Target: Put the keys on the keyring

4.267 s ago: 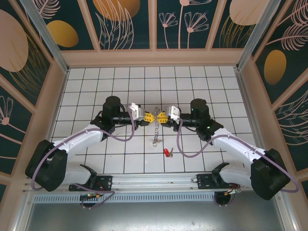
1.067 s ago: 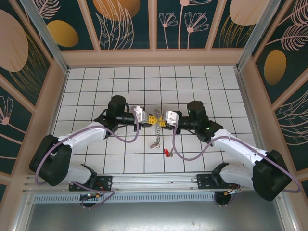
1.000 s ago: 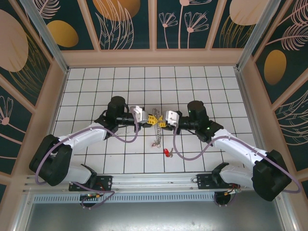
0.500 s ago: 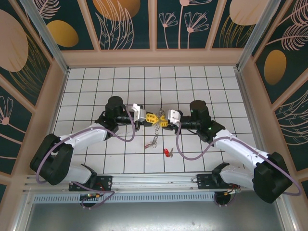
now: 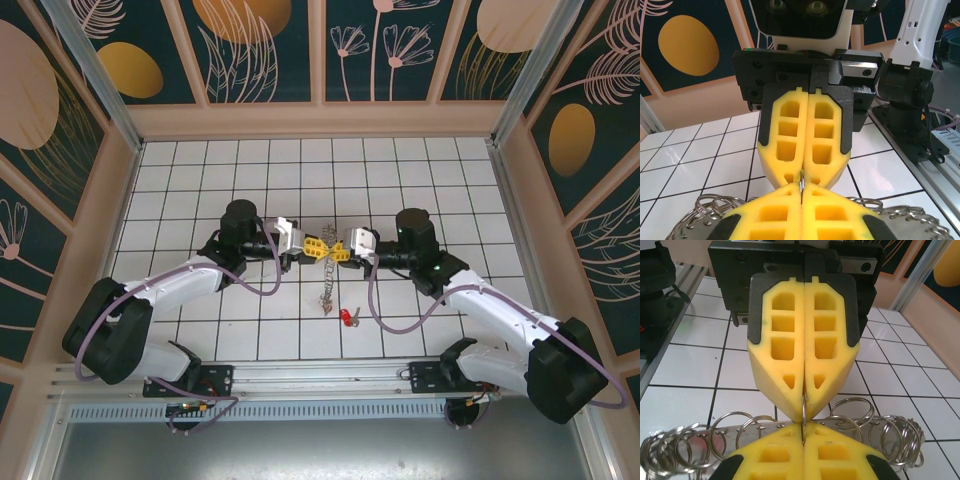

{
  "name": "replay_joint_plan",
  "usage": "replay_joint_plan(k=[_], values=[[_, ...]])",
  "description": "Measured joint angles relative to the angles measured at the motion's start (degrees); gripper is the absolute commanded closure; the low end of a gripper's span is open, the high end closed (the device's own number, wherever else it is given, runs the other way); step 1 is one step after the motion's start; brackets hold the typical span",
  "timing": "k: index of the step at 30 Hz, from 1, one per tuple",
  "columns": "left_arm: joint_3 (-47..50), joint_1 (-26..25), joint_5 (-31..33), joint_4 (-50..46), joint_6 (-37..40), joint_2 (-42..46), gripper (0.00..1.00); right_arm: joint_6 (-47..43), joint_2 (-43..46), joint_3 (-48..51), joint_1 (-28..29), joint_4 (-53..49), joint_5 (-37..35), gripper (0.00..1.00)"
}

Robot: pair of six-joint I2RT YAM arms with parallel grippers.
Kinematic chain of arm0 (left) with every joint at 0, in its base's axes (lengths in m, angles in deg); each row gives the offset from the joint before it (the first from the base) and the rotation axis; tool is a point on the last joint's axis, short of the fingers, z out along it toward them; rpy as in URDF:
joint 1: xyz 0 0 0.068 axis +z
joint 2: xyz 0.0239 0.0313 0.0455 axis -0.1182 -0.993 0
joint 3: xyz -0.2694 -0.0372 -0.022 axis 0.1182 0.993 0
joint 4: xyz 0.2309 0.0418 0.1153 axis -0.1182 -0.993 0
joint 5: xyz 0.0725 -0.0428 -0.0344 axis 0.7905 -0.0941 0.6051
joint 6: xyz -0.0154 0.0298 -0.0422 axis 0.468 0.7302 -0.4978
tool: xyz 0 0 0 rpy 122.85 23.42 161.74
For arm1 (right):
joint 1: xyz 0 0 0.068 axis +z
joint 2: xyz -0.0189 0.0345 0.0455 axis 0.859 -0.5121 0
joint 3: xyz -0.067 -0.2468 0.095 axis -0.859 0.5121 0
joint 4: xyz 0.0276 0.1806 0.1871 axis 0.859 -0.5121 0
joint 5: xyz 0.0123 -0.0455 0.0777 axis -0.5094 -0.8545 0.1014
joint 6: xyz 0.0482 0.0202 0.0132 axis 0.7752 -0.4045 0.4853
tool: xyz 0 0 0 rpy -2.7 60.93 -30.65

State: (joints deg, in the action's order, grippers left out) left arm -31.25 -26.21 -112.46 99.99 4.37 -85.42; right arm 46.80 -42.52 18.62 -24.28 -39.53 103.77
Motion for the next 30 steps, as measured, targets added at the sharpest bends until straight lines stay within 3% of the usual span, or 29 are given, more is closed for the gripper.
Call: replay_joint_plan(k=[2,3,4,5,14,19,23,26,30], values=[[-0.26,0.0,0.04,-0.68,0.24,0.0,0.69,0.02,0.0,0.33,0.0,0.59,-0.02,1.0],[-0.52,-0.02,0.02,-1.38,0.44,0.0,0.48,0.02,0.0,0.68,0.0,1.22,-0.22,1.0],[-0.85,-0.04,0.07,-2.19,0.83,0.0,0.04,0.04,0.11,1.01,0.0,1.55,-0.46,1.0],[-1.4,-0.04,0.07,-3.61,1.36,0.0,0.01,0.09,0.37,1.64,0.0,2.29,-0.92,1.0],[-3.61,-0.04,4.09,-14.97,6.56,2.32,0.01,1.97,4.02,5.73,0.0,6.93,-5.9,1.0],[-5.16,-0.09,15.96,-18.18,-3.65,6.99,0.01,4.33,6.58,8.09,-0.9,8.98,-12.48,1.0],[-11.41,-0.13,26.01,-25.38,-12.66,8.52,0.01,7.39,8.26,8.63,-5.73,9.31,-16.76,1.0],[-12.11,-0.13,26.53,-27.91,-15.96,10.03,0.1,8.76,9.31,8.59,-10.12,8.31,-19.1,1.0],[-4.59,-1.03,25.42,-26.36,-18.8,13.14,0.29,10.54,11.23,8.0,-13.88,6.05,-21.33,1.0]])
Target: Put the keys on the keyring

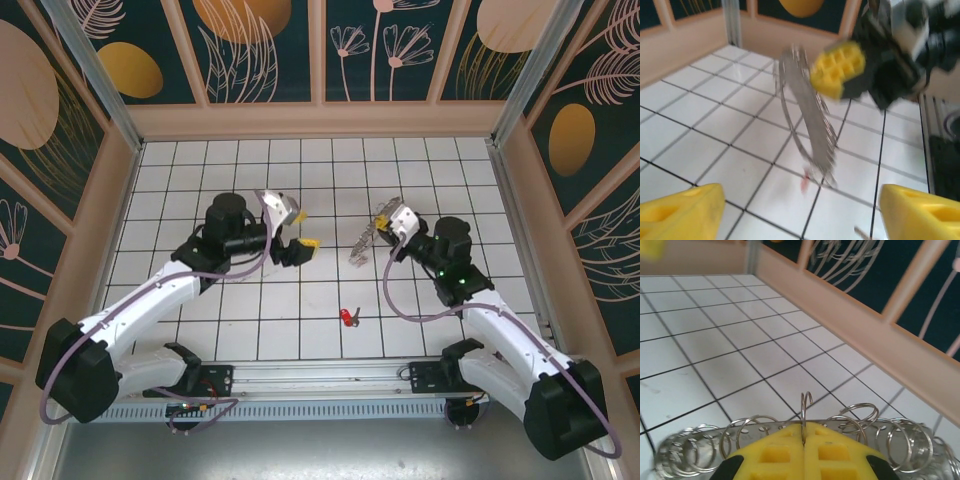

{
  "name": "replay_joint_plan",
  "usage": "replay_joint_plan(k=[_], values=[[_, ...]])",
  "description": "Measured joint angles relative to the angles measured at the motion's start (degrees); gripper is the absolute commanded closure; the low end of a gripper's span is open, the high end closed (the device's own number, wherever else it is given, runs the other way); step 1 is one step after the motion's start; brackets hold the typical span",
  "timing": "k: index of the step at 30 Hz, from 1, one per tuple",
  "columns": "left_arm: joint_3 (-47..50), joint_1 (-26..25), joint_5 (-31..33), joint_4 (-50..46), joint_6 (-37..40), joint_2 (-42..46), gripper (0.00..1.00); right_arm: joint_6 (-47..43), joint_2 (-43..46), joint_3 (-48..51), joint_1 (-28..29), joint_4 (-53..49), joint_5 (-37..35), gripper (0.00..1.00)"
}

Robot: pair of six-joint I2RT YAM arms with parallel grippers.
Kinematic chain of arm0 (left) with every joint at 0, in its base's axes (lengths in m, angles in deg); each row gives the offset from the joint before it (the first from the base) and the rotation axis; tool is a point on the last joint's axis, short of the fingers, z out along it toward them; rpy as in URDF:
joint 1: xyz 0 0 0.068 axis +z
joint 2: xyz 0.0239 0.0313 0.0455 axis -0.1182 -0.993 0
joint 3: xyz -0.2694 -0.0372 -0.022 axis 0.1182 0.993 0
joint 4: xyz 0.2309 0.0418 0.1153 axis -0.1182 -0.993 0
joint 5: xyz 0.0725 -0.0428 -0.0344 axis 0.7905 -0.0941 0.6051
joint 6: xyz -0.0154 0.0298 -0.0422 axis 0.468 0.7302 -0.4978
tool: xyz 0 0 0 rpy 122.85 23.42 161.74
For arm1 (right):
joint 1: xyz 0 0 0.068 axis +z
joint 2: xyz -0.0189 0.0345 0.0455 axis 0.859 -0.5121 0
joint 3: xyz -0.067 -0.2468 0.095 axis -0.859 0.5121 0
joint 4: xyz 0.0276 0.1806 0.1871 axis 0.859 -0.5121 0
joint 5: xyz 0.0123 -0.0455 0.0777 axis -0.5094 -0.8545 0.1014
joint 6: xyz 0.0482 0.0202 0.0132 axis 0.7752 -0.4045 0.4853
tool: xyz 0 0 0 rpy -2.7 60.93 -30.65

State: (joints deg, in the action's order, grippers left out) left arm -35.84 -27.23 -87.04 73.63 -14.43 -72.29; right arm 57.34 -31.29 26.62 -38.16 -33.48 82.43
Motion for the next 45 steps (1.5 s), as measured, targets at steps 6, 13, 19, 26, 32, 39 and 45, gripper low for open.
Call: replay_joint_plan(k=[6,13,19,26,32,39,45], values=[[4.76,-7.78,0.79,-2.97,7.34,-3.67,0.36,0.9,0.85,-1.9,-3.43,-3.26,-3.21,1.0],[4.15,-16.55,3.58,-4.33,17.86,-12.87,0.51,-10.49,2.93,-3.13,-5.35,-14.71,-2.6,1.0],[4.81,-25.68,12.35,-4.35,23.34,-18.91,0.46,-14.23,3.89,-3.61,-9.66,-16.85,-1.81,1.0],[3.15,-26.67,13.4,-4.63,24.04,-24.24,0.5,-12.81,5.44,-3.63,-13.03,-15.61,0.07,1.0],[0.09,-27.04,15.39,-5.75,22.64,-28.68,0.52,-11.28,5.6,-3.63,-14.8,-15.04,1.68,1.0],[-2.25,-27.5,17.2,-7.08,20.35,-29.94,0.61,-10.03,5.62,-3.63,-15.17,-14.08,3.34,1.0],[-2.54,-27.52,17.84,-8.81,19.43,-30.25,0.6,-9.64,5.64,-3.63,-15.5,-13.88,4.04,1.0]])
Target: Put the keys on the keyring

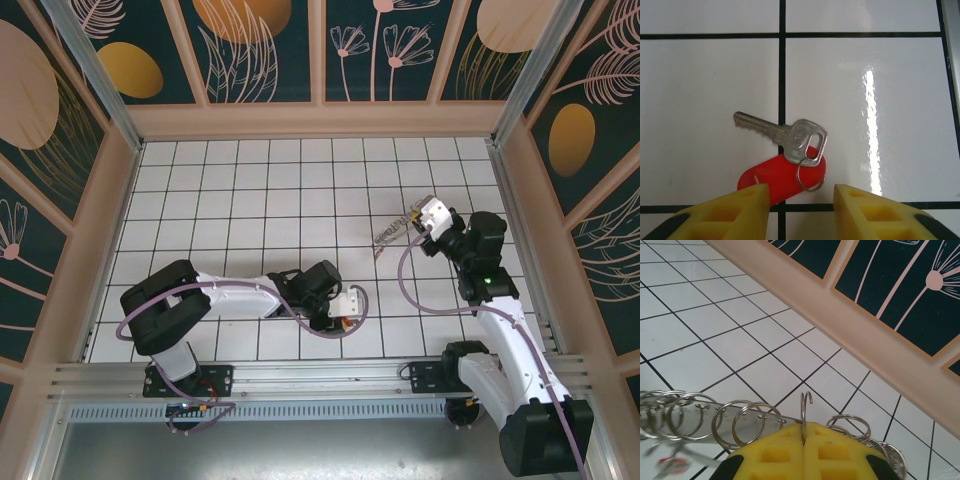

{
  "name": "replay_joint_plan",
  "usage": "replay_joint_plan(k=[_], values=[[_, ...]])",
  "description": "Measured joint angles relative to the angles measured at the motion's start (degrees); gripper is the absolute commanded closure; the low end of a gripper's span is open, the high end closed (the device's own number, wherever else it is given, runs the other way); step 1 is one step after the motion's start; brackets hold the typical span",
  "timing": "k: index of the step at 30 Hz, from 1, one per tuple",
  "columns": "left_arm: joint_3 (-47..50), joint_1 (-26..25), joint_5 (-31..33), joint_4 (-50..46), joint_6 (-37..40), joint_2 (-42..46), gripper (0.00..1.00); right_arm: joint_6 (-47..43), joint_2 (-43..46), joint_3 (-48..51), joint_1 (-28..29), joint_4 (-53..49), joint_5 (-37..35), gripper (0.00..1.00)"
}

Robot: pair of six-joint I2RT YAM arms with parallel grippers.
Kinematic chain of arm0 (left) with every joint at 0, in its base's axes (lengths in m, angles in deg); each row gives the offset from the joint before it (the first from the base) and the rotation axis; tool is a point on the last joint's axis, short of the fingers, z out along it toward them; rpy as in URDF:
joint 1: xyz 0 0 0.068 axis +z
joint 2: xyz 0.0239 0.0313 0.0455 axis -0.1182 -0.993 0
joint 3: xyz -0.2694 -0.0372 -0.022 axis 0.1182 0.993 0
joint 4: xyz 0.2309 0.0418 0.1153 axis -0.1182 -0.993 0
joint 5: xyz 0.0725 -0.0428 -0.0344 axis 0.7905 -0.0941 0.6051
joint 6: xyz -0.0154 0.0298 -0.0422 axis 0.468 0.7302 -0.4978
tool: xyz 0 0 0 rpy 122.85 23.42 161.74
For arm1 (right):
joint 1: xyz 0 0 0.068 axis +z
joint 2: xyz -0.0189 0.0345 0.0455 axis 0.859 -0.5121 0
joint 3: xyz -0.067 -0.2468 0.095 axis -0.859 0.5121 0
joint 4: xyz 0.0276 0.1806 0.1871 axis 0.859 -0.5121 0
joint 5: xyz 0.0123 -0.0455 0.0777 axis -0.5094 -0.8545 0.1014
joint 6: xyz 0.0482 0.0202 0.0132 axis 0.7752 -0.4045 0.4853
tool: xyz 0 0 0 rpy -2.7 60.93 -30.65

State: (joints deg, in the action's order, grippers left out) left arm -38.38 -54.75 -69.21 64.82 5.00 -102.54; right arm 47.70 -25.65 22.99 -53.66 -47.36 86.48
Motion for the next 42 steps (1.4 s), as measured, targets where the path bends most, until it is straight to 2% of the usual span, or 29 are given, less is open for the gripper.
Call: replay_joint_plan(k=[5,10,19,25,32,39,42], values=[[-2.97,-0.44,0.28,-2.69,-0.96,-2.54,0.6,0.02,0.0,0.0,-0.07,-0.02,0.2,1.0],[-5.97,-1.16,0.85,-5.27,-1.97,-4.31,0.66,0.0,0.0,-0.02,-0.35,-0.17,0.35,1.0],[-8.07,-4.09,3.96,-7.89,-1.49,-5.11,0.59,0.0,-0.02,-0.33,-0.37,-0.17,0.42,1.0],[-4.61,-4.09,4.52,-7.85,0.74,-1.4,0.53,0.24,-0.02,-0.68,-0.96,-0.87,0.81,1.0],[-2.36,-4.11,2.38,-6.84,7.76,4.92,0.5,1.14,-0.02,-1.51,-1.49,-3.43,0.11,1.0],[-4.28,-4.11,-1.31,-7.93,19.69,3.54,0.49,1.53,0.04,-1.51,-1.62,-5.4,-0.11,1.0],[-6.16,-4.11,-2.71,-7.91,22.56,1.81,0.49,1.55,0.5,-1.51,-1.81,-6.27,-0.13,1.0]])
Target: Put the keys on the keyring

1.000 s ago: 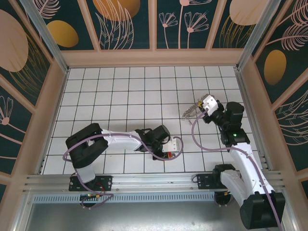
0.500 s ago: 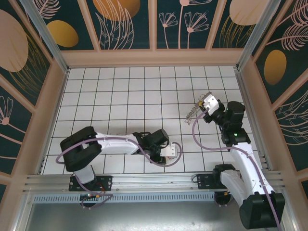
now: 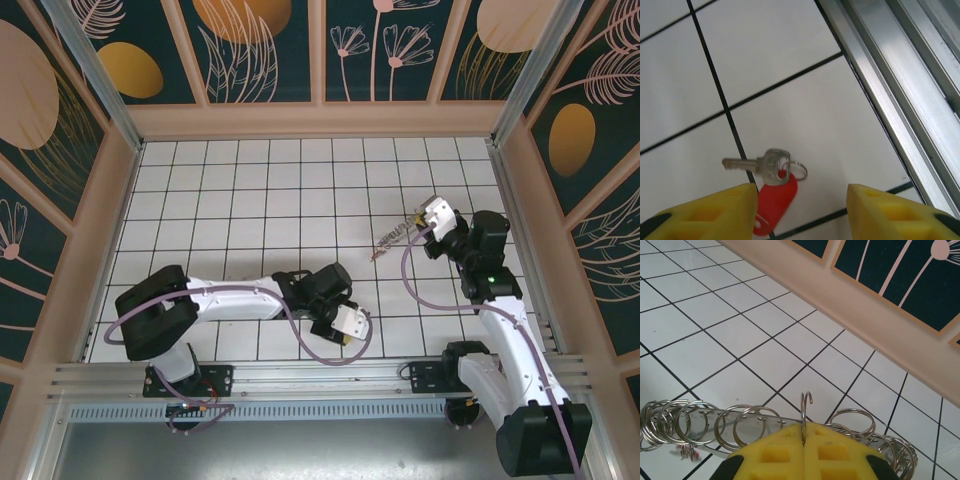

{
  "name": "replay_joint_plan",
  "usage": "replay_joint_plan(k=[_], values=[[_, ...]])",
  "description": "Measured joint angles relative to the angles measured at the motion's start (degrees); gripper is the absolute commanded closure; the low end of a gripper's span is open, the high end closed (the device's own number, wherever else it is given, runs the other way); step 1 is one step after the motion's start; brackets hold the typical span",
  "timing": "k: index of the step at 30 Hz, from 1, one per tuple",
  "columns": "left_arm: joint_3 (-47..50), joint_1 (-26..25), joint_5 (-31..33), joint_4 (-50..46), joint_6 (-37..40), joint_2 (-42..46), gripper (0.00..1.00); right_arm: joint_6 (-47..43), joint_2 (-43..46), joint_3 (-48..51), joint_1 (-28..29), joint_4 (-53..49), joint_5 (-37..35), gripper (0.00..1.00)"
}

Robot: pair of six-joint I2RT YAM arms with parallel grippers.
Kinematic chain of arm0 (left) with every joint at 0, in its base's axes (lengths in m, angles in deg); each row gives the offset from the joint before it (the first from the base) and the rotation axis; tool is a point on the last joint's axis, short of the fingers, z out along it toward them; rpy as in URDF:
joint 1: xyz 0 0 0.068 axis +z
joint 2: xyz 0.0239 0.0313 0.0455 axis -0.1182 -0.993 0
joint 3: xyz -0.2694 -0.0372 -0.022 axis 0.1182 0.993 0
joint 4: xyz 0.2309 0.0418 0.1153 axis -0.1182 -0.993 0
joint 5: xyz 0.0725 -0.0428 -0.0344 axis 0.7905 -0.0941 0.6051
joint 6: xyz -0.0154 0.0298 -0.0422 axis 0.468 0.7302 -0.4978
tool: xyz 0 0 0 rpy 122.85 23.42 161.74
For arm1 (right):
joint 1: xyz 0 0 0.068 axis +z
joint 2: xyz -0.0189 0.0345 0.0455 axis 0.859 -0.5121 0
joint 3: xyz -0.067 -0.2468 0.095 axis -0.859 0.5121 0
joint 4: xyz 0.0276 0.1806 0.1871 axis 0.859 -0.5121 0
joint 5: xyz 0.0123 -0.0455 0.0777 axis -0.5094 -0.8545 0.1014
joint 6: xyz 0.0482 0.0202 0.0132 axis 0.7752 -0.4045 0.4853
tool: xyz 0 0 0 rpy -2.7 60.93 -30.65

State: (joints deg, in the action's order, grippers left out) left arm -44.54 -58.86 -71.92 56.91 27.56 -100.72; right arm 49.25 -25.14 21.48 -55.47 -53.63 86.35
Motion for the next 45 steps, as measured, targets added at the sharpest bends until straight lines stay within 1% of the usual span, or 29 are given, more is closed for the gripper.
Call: replay_joint_plan(k=[3,4,6,7,11,15,19,25,28,34,39,42,45], values=[[-1.53,0.0,-0.22,0.04,0.2,-1.53,0.48,0.17,0.26,0.0,-0.02,-0.31,-0.09,1.0],[-1.92,-0.07,-0.07,0.26,-0.22,-2.01,0.46,0.31,0.26,0.0,-0.04,-0.39,-0.17,1.0],[-1.68,-0.33,0.61,0.81,-1.18,-2.23,0.37,0.66,0.24,0.0,-0.13,-0.61,-0.42,1.0],[-1.16,-0.7,1.36,1.31,-1.68,-2.23,0.35,1.07,0.24,0.0,-0.22,-0.59,-0.5,1.0],[1.77,-3.08,3.85,2.99,-3.15,-2.27,0.34,1.75,0.24,0.0,-0.63,-0.59,-1.03,1.0],[2.4,-4.07,5.9,3.34,-4.2,-2.49,0.37,2.1,0.22,-0.02,-0.81,-0.59,-1.05,1.0],[2.25,-4.04,8.07,4.52,-4.48,-4.17,0.44,2.14,-0.09,-0.52,-1.03,-0.61,-1.05,1.0],[4.9,-4.11,8.07,7.74,-3.54,-3.06,0.53,2.4,-0.09,-0.94,-1.18,-0.59,-1.01,1.0],[6.82,-3.26,7.15,9.33,-3.21,-1.99,0.54,2.82,-0.07,-0.94,-1.18,-0.59,-0.94,1.0],[8.31,2.43,3.23,7.82,-2.75,-0.83,0.52,3.02,-0.02,-0.96,-1.44,-0.59,-0.02,1.0],[8.0,5.62,-0.15,5.81,-2.82,-0.83,0.51,3.17,-0.02,-1.53,-1.55,-0.85,0.55,1.0],[6.86,6.67,-2.4,3.26,-4.13,-0.83,0.5,3.19,0.13,-1.95,-1.77,-1.03,1.01,1.0],[4.48,6.84,-4.72,1.77,-7.58,-0.83,0.5,3.32,0.35,-2.01,-1.92,-1.07,1.16,1.0]])
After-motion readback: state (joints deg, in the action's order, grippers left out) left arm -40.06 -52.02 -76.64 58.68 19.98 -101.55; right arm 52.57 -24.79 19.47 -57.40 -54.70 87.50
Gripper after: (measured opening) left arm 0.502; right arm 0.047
